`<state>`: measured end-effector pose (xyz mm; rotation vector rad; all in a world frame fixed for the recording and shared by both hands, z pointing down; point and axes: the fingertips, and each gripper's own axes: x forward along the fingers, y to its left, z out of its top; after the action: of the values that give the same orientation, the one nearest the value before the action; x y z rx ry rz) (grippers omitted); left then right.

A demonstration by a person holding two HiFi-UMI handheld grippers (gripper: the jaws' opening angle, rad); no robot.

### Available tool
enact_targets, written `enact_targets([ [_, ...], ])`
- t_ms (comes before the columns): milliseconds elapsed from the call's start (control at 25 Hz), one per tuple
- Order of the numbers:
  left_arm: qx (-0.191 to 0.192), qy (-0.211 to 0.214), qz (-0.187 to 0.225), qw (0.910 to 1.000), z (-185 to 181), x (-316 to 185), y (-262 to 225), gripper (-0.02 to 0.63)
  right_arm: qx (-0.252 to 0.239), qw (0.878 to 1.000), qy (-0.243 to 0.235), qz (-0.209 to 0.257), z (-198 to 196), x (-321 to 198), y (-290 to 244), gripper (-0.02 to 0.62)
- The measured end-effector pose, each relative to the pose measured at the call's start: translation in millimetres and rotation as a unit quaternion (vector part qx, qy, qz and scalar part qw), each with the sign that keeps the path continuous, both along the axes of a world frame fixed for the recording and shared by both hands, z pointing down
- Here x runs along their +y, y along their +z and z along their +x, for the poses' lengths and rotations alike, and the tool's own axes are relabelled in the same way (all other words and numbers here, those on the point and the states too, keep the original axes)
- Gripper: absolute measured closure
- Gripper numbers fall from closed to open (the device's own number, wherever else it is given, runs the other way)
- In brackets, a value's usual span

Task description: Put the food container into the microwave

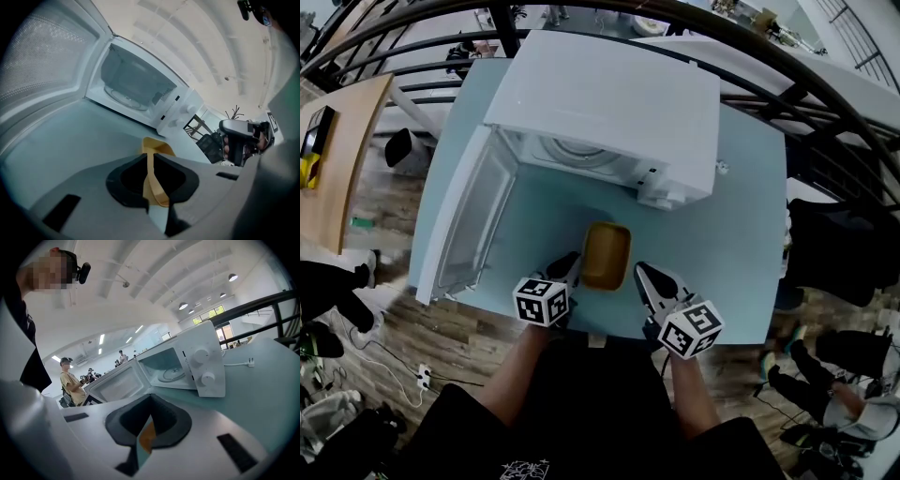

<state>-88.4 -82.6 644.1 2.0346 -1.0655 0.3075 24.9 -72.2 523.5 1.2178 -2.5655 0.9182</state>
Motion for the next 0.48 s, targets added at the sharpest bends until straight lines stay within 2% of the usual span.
enact_targets([
  [480, 0.010, -0.008, -0.031, 0.9994, 4.9, -0.1, 18.8, 0.551, 0.000, 1.000, 0.008, -0.013, 10.6, -0.2, 11.3, 0.589],
])
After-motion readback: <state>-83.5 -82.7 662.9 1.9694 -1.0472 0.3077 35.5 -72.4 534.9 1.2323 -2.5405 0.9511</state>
